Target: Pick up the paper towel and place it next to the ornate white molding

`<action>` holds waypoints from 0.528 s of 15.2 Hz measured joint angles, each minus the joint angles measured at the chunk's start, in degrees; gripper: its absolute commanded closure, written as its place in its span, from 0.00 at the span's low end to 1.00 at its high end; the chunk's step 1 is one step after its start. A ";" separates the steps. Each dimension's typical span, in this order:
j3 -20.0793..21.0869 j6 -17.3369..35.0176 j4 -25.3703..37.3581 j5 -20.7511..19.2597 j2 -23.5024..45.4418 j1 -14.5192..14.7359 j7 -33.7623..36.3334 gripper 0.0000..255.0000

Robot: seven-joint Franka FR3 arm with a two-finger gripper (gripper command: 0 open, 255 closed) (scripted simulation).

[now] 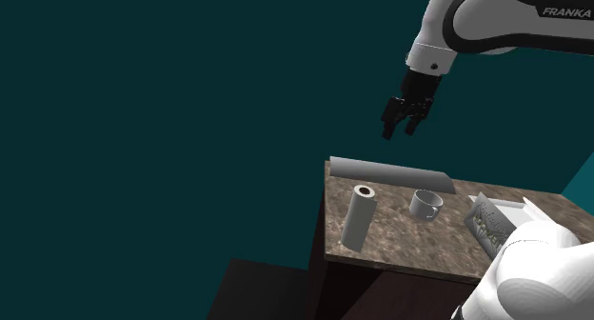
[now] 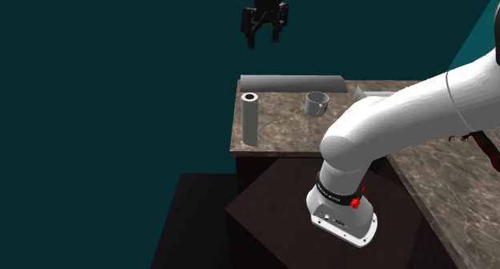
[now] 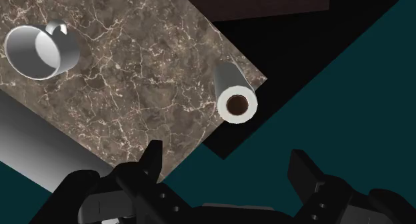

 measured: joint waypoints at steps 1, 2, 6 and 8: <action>0.00 0.00 0.00 0.00 0.00 0.00 0.00 0.00; 0.00 1.07 -1.15 0.11 -0.26 -0.05 0.24 0.00; 0.19 9.29 -9.17 0.98 -1.62 -0.30 2.06 0.00; 0.87 13.97 -12.87 1.82 -1.56 -0.15 3.64 0.00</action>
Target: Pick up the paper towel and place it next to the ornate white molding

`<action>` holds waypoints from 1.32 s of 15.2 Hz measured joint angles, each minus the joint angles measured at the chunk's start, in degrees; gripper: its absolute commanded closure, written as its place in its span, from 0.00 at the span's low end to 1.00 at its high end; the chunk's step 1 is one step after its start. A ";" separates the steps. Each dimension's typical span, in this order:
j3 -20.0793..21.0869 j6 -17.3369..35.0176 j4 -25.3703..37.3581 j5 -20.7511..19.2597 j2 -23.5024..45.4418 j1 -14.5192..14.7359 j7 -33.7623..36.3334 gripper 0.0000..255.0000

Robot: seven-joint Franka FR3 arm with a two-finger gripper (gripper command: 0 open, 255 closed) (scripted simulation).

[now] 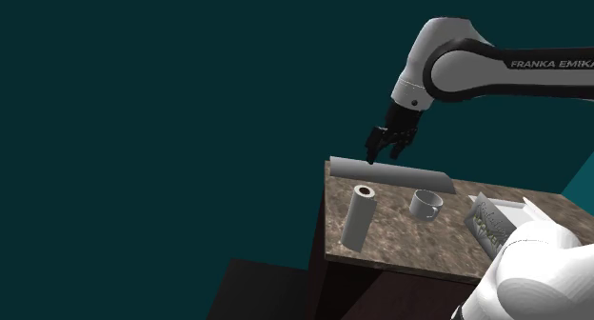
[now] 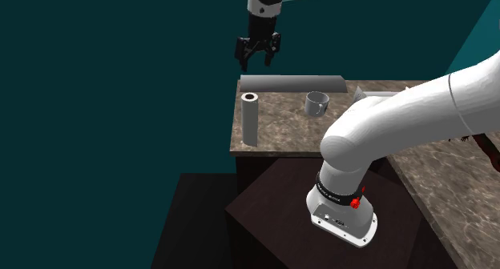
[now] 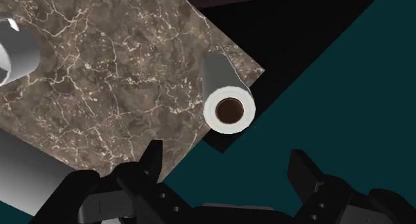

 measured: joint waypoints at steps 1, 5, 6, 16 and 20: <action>-0.33 2.64 -1.66 0.04 0.57 -0.21 0.03 0.00; 0.26 13.46 -9.32 1.37 1.77 -0.06 2.13 0.00; 0.49 16.36 -10.78 1.77 2.76 0.07 2.72 0.00; 0.29 26.81 -14.94 2.32 8.33 0.29 2.68 0.00; 0.32 27.05 -15.14 2.34 8.34 0.32 2.70 0.00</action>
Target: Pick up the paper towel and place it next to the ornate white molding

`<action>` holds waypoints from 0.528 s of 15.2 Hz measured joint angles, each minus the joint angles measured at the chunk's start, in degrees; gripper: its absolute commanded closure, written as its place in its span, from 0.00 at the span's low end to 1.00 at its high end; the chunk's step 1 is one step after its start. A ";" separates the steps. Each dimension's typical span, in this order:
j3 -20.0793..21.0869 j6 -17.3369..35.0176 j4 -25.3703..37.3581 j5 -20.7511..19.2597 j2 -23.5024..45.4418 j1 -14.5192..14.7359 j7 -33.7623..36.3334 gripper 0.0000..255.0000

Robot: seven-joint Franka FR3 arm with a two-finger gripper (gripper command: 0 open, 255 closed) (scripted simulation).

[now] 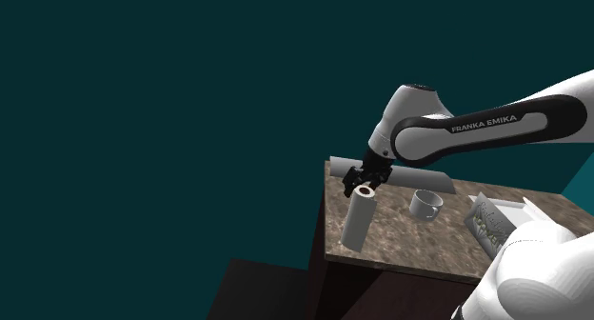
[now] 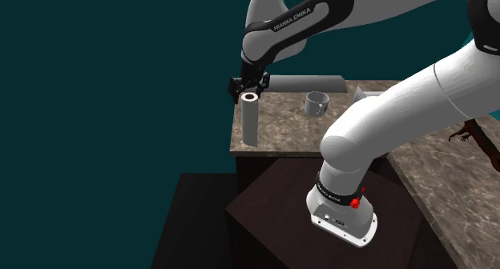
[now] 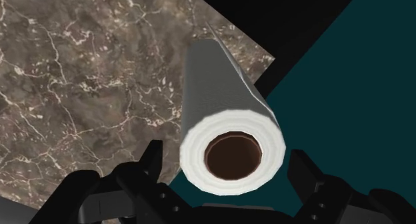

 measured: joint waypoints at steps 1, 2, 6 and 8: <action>0.00 0.01 0.00 0.00 0.00 0.00 0.00 0.00; 0.00 0.01 0.00 0.00 0.00 0.00 0.00 1.00; 0.00 0.01 -0.01 0.00 0.01 0.00 0.00 1.00; 0.00 0.01 -0.01 0.00 0.01 0.00 0.00 1.00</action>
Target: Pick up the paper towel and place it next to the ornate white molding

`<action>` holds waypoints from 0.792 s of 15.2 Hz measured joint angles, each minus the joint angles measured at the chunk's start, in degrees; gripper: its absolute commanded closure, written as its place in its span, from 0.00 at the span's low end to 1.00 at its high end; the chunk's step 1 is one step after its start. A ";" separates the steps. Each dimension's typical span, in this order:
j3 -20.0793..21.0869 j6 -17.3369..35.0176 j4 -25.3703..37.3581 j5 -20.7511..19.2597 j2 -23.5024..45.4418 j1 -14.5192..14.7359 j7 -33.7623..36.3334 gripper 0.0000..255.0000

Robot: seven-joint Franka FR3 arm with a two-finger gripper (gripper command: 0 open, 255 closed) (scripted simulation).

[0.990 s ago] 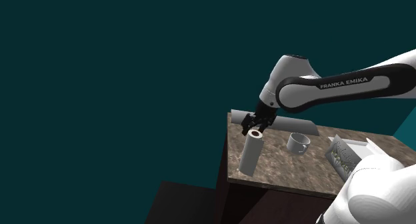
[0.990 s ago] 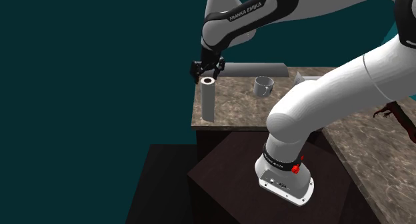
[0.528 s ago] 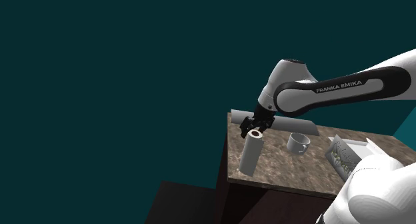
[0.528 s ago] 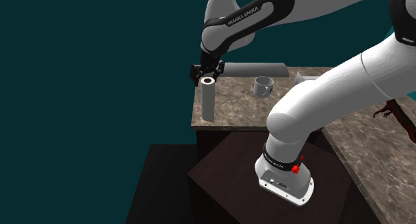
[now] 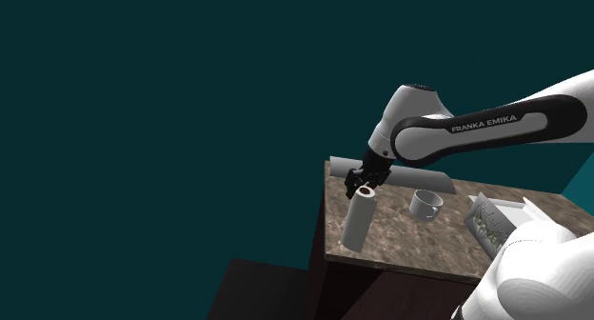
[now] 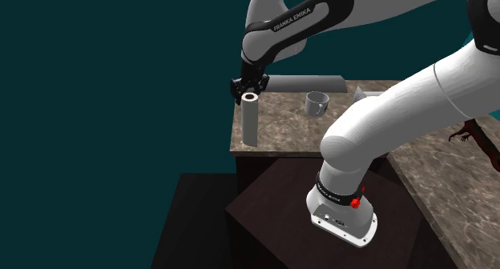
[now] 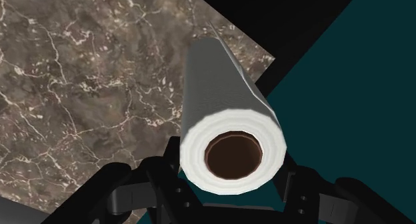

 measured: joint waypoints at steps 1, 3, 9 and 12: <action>0.00 0.00 0.00 0.00 0.00 0.00 0.00 1.00; 0.00 0.00 0.00 0.00 0.00 0.00 0.00 1.00; 0.24 -3.71 2.07 -0.05 -1.69 0.00 0.38 1.00; 0.30 -6.30 3.85 -0.10 -2.49 -0.03 0.50 1.00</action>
